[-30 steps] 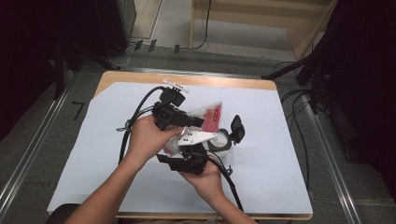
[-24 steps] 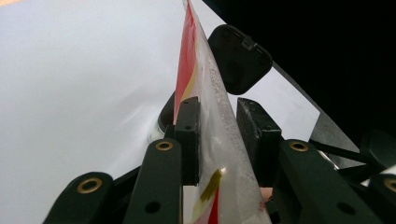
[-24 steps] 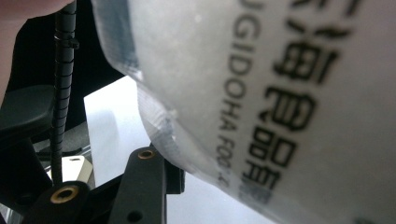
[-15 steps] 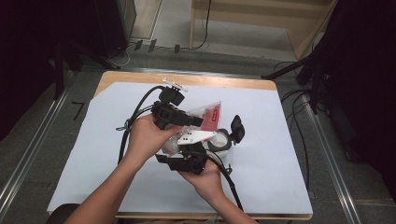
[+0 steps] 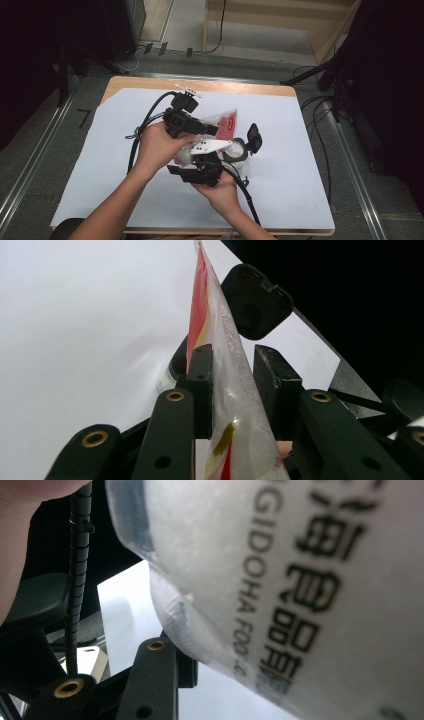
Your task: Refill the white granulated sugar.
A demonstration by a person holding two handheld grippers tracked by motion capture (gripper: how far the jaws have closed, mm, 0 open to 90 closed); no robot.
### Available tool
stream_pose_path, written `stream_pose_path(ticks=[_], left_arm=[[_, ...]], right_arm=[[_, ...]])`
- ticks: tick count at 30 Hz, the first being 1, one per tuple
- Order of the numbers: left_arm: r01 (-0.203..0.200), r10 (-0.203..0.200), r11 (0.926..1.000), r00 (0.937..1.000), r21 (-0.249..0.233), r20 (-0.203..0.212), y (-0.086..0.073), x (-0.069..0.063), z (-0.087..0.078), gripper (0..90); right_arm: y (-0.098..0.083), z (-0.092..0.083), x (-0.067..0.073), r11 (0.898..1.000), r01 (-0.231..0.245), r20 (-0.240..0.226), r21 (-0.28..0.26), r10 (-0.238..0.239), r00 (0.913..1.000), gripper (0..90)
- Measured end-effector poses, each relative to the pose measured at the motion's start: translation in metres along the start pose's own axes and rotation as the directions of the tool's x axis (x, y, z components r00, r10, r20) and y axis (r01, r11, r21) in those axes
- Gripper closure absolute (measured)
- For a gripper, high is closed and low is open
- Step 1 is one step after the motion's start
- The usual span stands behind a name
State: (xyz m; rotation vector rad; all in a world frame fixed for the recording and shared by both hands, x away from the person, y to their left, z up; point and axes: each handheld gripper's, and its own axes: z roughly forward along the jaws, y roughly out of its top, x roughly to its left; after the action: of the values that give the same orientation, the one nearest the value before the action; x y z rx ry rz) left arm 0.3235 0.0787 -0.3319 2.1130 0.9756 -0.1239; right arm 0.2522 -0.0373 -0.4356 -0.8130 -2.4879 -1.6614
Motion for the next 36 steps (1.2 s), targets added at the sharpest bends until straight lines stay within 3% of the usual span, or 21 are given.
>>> stream_pose_path(ticks=[21, 31, 36], left_arm=[[0.003, -0.003, 1.0000, 1.0000, -0.006, 0.008, 0.0006, 0.0001, 0.0009, 71.2], [0.021, -0.021, 0.9998, 0.9995, -0.001, 0.024, 0.0014, 0.0047, 0.0009, 71.2], [0.050, -0.050, 0.9987, 0.9974, 0.000, 0.051, 0.0011, 0.0076, 0.0017, 70.6]], right_arm=[[0.0001, -0.0006, 0.0010, 1.000, -0.004, -0.002, 0.001, 0.004, 1.0000, 63.3], [0.0012, -0.0010, 0.0013, 1.000, -0.006, 0.000, 0.008, 0.006, 1.0000, 63.3], [0.0012, -0.0009, 0.0017, 1.000, -0.004, 0.002, 0.007, 0.004, 1.0000, 63.3]])
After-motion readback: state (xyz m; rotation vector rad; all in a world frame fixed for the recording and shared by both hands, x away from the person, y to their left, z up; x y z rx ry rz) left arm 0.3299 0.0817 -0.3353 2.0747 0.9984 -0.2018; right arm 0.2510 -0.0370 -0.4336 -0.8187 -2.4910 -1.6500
